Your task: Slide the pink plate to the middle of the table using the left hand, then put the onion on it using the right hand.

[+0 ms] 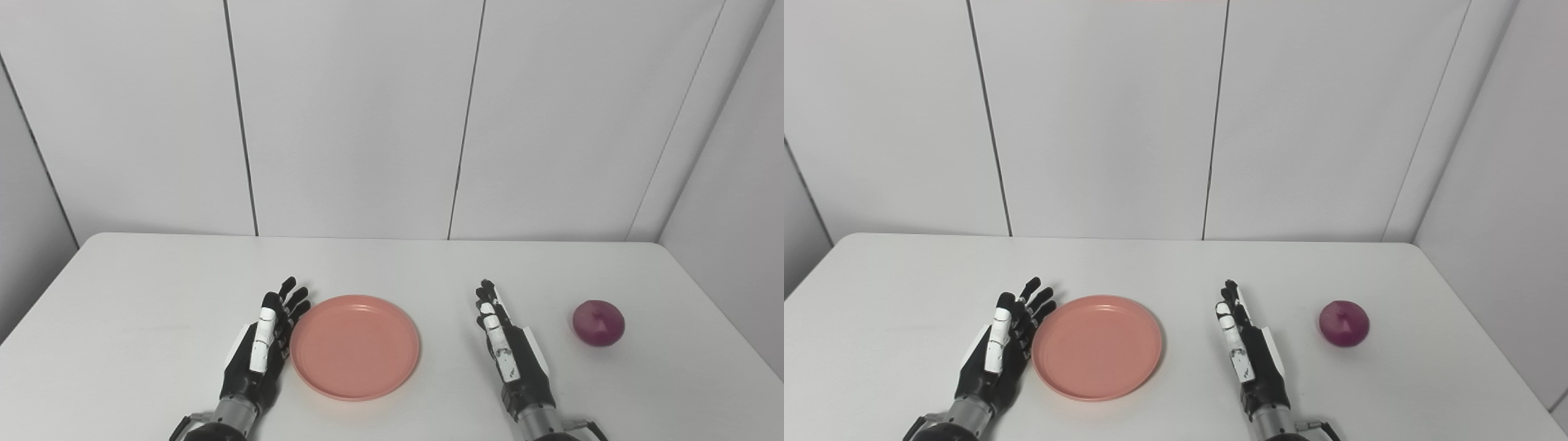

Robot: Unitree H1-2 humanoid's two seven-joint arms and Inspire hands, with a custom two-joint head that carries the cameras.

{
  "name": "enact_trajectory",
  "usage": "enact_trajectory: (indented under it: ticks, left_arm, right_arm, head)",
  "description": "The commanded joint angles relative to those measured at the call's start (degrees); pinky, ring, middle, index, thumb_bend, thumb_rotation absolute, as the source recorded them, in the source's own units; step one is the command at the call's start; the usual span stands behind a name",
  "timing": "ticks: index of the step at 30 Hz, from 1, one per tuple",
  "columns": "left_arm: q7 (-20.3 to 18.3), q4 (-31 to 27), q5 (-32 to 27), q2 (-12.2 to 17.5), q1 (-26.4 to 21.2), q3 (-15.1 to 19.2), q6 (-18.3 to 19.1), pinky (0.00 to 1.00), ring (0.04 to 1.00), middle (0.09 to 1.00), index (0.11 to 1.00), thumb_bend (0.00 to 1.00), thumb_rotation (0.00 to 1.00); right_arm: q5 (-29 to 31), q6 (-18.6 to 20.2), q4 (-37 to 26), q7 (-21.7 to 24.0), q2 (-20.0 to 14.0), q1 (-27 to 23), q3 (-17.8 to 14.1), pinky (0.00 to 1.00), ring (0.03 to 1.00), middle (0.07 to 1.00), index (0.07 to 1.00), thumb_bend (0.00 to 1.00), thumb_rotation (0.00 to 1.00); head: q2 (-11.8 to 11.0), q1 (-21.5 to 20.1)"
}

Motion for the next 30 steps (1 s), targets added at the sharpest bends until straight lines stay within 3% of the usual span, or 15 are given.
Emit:
enact_trajectory:
  ticks: [1, 8, 15, 30]
  left_arm:
    - [-0.13, -2.69, 0.71, -0.06, -0.61, -1.01, -0.37, 0.97, 0.966, 0.968, 0.972, 0.75, 1.0]
    - [-0.36, -6.03, 2.38, -0.07, 0.21, -4.18, 2.03, 1.0, 0.982, 0.982, 0.987, 0.76, 1.0]
    - [-1.22, -6.37, 2.46, -0.4, 0.41, -6.37, 1.85, 1.0, 0.993, 0.991, 0.999, 0.8, 1.0]
    - [-2.23, -9.34, 1.41, -1.38, 2.01, -8.34, 2.84, 1.0, 1.0, 1.0, 1.0, 0.76, 1.0]
  right_arm:
    - [0.32, -2.08, -1.54, 0.19, 0.0, -2.38, -0.1, 1.0, 0.992, 0.982, 1.0, 0.69, 1.0]
    - [0.16, -1.79, -1.52, 0.09, -0.03, -2.41, -0.06, 1.0, 0.988, 0.983, 1.0, 0.7, 1.0]
    - [0.35, -1.71, -1.67, 0.22, -0.12, -2.39, -0.11, 1.0, 0.987, 0.98, 1.0, 0.69, 1.0]
    - [0.66, -1.96, -1.64, 0.21, -0.24, -2.38, -0.09, 1.0, 0.99, 0.981, 1.0, 0.69, 0.99]
  head:
    - [0.03, 0.0]
    - [-0.03, -0.24]
    - [0.24, -0.54]
    - [0.48, -1.11]
